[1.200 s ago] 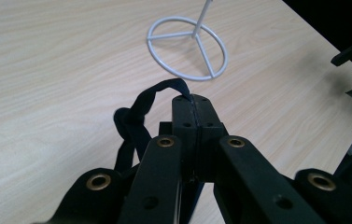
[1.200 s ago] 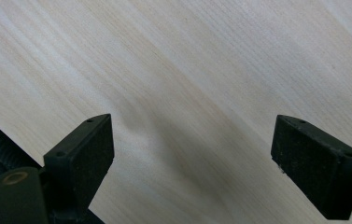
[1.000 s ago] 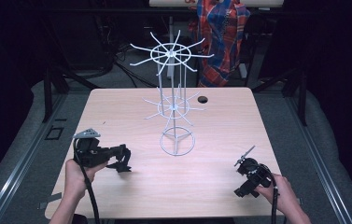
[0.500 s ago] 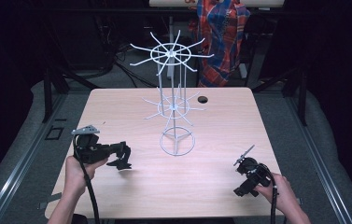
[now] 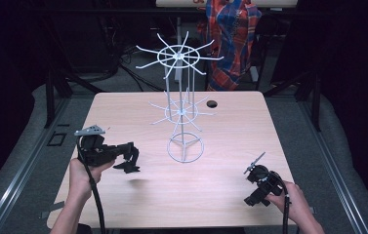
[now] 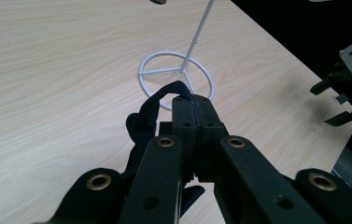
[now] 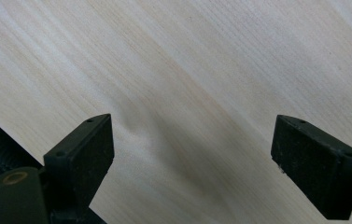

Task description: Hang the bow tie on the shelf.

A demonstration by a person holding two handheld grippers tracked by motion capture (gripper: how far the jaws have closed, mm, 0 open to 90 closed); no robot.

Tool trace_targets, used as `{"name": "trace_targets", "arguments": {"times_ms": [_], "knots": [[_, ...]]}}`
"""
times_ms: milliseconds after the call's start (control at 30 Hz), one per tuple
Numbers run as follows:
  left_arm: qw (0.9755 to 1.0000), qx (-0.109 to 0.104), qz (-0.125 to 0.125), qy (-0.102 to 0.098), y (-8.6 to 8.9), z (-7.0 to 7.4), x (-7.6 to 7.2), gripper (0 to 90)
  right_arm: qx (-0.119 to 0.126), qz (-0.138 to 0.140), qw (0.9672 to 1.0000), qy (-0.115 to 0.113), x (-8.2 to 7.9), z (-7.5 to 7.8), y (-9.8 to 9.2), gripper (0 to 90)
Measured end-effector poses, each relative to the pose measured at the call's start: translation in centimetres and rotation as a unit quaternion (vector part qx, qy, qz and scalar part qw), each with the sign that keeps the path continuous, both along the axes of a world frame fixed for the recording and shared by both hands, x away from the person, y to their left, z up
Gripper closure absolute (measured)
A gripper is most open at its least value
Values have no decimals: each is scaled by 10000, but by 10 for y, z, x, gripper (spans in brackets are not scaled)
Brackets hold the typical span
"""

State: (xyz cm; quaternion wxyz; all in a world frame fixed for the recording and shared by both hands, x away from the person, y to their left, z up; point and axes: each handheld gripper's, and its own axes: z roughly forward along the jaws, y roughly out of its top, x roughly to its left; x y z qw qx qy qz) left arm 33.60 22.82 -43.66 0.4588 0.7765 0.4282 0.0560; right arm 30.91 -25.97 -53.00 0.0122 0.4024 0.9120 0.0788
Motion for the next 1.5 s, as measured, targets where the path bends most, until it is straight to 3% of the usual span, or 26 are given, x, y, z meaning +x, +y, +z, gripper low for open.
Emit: {"name": "trace_targets", "arguments": {"times_ms": [400,433,600,633,933,1033,1233,1500], "knots": [[9999,-120,47,-94,1,9,2,900,-67,41,10000,48,1,1,-2,129],[9999,-127,64,-95,2,10,3,900,67,-89,9999,-40,-1,-1,-2,129],[9998,-137,97,-139,3,15,4,900,49,-109,9999,7,0,-1,-3,130],[9997,-152,96,-135,2,16,4,900,-82,-22,10000,32,1,1,-4,129],[9995,-105,106,-272,-3,32,7,900,-42,-39,10000,-26,0,1,-3,130],[9994,-76,86,-313,-6,37,7,900,95,-121,9999,-76,-2,1,-3,129],[9992,-57,29,-407,-11,45,9,900,-30,-56,10000,-74,-1,2,-4,129],[9990,58,-7,-435,-18,50,13,900,59,-27,9999,-98,-2,3,-4,130]]}}
